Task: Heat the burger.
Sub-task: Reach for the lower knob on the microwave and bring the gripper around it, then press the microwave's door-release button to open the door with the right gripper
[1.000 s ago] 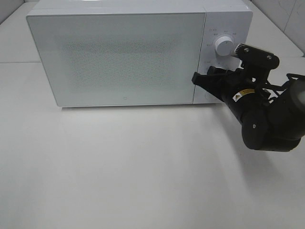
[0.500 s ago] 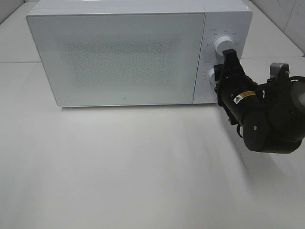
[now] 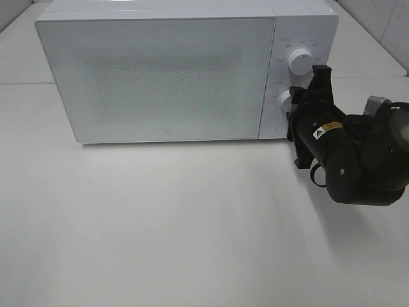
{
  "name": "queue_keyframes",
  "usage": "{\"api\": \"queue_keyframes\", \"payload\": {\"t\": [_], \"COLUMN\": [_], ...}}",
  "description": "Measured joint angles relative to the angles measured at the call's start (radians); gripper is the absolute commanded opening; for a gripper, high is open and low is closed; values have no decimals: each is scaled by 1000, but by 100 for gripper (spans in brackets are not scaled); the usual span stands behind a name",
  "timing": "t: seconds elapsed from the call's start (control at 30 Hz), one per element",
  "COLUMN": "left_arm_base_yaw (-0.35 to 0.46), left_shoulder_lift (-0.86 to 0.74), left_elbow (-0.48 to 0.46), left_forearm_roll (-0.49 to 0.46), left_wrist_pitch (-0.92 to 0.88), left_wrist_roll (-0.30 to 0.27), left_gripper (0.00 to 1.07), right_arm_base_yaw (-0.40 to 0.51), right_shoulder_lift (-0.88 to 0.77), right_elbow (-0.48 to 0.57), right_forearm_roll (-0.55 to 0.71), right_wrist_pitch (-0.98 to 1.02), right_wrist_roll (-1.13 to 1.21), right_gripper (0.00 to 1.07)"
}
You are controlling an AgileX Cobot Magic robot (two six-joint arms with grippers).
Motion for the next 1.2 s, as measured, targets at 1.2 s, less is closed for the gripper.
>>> {"api": "queue_keyframes", "payload": {"t": [1.2], "left_arm_base_yaw": [0], "left_shoulder_lift": [0], "left_elbow": [0], "left_forearm_roll": [0], "left_wrist_pitch": [0], "left_wrist_roll": [0], "left_gripper": [101], "right_arm_base_yaw": [11], "right_shoulder_lift": [-2], "right_elbow": [-7], "right_forearm_roll": [-109], "right_wrist_pitch": [-16], "right_wrist_roll": [26], "right_gripper": [66]}}
